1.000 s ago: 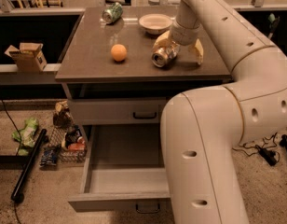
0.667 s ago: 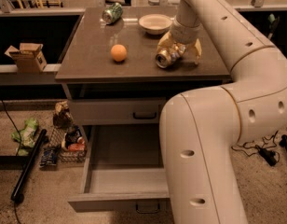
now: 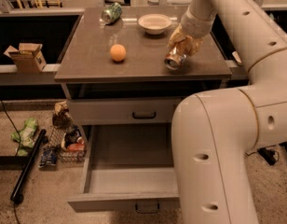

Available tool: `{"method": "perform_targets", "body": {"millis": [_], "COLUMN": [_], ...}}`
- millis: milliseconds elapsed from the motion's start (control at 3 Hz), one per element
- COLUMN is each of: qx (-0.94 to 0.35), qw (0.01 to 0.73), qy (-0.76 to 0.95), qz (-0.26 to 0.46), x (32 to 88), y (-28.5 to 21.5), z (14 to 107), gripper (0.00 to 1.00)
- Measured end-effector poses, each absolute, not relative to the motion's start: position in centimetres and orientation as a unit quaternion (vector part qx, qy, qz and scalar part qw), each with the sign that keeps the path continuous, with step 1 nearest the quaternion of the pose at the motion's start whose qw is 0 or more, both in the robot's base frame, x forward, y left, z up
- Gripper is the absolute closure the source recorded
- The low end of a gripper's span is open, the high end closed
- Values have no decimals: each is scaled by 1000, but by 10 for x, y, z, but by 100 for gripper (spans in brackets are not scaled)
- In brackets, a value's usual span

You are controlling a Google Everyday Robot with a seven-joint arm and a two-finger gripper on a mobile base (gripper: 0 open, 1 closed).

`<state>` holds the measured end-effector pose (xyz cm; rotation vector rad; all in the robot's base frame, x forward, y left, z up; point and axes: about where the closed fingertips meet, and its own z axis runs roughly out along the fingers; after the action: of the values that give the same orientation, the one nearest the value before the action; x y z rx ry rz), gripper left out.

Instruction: Place orange can into middle drawer

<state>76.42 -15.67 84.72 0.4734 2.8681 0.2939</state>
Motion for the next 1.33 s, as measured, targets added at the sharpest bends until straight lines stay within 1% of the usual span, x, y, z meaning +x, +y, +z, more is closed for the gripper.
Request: {"method": "perform_targets", "body": {"millis": [333, 667, 1000, 1333], "qx": [153, 115, 115, 74], "qw": [127, 134, 134, 150], "qy": [967, 959, 959, 960], "qz": [158, 220, 220, 225], "x": [747, 725, 725, 715], "y": [-184, -199, -199, -196], "z": [872, 881, 881, 887], "gripper": [100, 100, 100, 100]}}
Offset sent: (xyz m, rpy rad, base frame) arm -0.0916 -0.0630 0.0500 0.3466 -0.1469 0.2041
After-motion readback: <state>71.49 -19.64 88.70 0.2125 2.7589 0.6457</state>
